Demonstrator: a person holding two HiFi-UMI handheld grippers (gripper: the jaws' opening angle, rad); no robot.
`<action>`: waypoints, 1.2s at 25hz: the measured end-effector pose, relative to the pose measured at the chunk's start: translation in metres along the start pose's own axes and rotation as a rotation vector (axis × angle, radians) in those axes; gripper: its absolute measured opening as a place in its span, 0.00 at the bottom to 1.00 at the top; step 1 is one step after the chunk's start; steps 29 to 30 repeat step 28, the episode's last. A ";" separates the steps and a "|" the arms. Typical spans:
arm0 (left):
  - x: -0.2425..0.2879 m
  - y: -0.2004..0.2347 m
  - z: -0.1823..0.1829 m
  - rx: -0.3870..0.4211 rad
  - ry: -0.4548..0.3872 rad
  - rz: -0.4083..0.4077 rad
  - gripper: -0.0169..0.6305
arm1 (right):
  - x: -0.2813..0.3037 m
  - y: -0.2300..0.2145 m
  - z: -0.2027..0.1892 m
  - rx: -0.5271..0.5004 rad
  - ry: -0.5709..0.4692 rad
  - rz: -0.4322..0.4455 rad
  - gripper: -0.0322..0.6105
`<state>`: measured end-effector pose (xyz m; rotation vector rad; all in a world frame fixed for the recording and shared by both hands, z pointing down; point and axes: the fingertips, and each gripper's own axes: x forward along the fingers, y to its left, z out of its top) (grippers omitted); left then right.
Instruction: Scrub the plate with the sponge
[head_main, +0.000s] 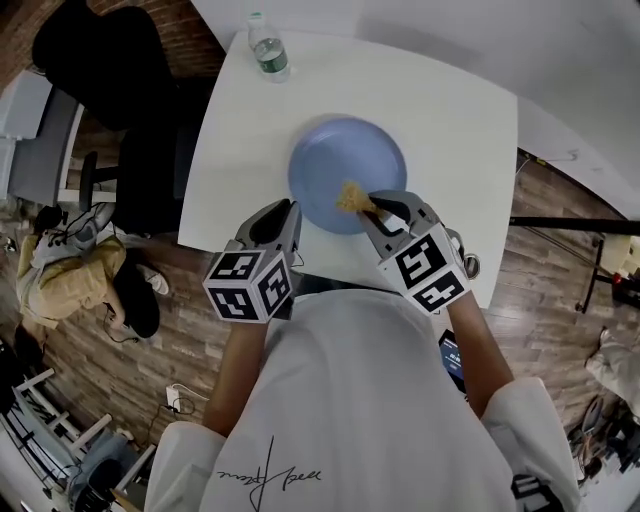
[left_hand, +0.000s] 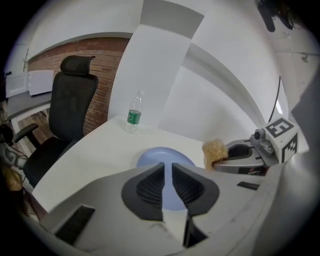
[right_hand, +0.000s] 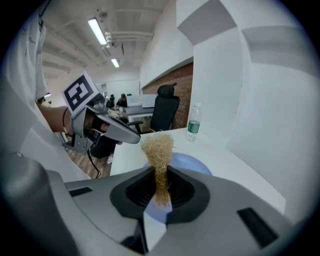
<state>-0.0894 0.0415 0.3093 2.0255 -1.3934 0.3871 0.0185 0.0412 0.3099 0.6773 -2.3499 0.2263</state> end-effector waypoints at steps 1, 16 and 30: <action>-0.003 -0.006 0.002 0.003 -0.014 -0.005 0.09 | -0.007 0.002 0.004 0.024 -0.028 0.004 0.12; -0.038 -0.077 0.037 0.103 -0.238 -0.067 0.02 | -0.071 0.012 0.023 0.198 -0.218 0.015 0.12; -0.039 -0.084 0.043 0.100 -0.242 -0.081 0.02 | -0.087 0.010 0.042 0.203 -0.266 -0.036 0.12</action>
